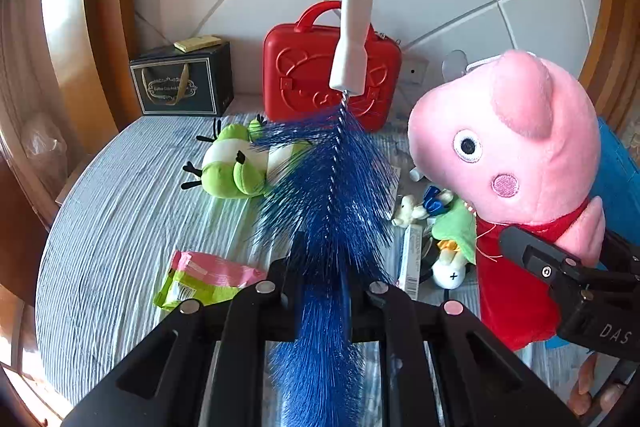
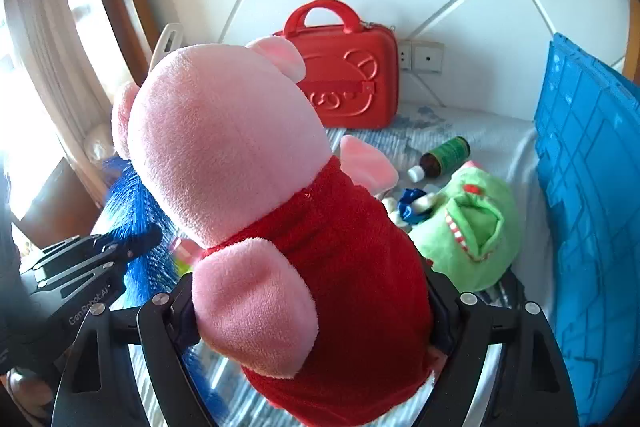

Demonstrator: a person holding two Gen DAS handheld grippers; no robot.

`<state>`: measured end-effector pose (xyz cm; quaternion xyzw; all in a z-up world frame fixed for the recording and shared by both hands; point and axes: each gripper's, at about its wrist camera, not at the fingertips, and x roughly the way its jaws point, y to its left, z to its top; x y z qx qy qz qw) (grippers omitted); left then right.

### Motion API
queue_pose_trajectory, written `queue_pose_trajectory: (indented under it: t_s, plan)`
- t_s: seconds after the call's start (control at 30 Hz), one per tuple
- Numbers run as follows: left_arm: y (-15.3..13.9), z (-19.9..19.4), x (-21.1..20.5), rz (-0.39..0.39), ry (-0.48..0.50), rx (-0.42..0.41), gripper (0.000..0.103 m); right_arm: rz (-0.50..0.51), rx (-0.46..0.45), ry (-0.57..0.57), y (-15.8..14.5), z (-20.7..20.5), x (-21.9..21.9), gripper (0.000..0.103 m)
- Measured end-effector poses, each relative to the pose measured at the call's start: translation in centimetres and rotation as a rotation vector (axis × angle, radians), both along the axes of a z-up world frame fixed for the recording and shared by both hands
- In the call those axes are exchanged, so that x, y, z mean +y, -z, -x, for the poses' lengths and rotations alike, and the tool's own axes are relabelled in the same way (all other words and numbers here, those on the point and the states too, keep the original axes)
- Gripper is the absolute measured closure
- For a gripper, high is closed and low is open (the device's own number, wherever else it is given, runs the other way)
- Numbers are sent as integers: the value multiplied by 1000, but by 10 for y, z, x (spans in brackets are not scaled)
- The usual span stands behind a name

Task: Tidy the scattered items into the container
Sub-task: 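Carry the brush and the Peppa plush over the blue crate with both tools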

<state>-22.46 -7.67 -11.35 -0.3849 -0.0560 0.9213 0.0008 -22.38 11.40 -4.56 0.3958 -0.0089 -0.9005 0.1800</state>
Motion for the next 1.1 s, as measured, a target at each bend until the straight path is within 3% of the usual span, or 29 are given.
queue_pose_trajectory:
  t_s: [0.27, 0.57, 0.87, 1.1]
  plan:
    - [-48, -15, 25, 21, 87, 104, 89, 33, 126, 93, -62, -38, 50, 17]
    - [-110, -44, 95, -3, 228, 191, 89, 0, 233, 249, -121, -82, 93, 17]
    - [-176, -71, 212, 1, 370, 293, 89, 10, 348, 375, -174, -126, 175, 17]
    - [-237, -84, 342, -38, 421, 388, 89, -17, 441, 453, -212, -154, 292, 16]
